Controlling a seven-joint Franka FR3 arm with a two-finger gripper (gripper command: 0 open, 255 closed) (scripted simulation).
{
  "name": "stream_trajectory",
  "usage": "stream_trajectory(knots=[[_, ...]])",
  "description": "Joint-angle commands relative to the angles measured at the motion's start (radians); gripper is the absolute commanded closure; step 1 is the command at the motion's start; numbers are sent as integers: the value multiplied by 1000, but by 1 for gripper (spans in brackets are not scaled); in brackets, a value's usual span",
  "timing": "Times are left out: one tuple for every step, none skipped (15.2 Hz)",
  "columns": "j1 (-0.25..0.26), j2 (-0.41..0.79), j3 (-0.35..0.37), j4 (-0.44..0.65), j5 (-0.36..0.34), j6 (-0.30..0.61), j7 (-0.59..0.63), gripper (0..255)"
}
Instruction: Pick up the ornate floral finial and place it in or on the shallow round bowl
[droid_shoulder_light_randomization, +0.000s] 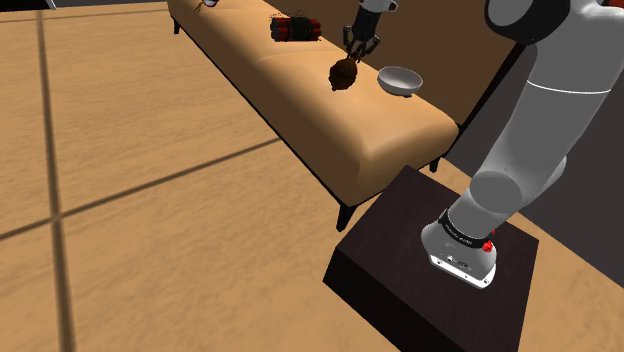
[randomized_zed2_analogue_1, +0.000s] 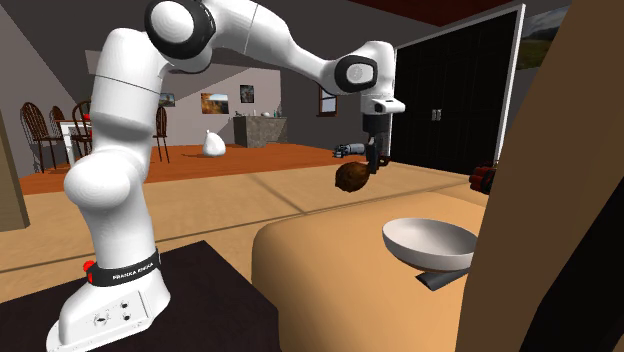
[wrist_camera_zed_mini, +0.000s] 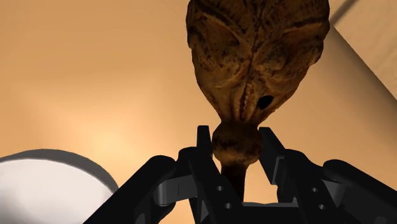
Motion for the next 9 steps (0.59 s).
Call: stream_trajectory(knots=[[-1,-6,-1,19,-2,-25,2,255],[-1,-8,-1,29,-3,-37,3,255],[-16,-4,-9,33,1,-39,-19,255],[-30,1,-16,38,6,-41,-42,255],[-45,7,-23,44,10,-44,-64,255],[-60,14,-30,52,15,-47,-86,255],[-75,22,-36,61,20,-51,-109,255],[-90,31,-43,72,25,-56,-131,255],[-106,41,-49,83,30,-60,-153,255]])
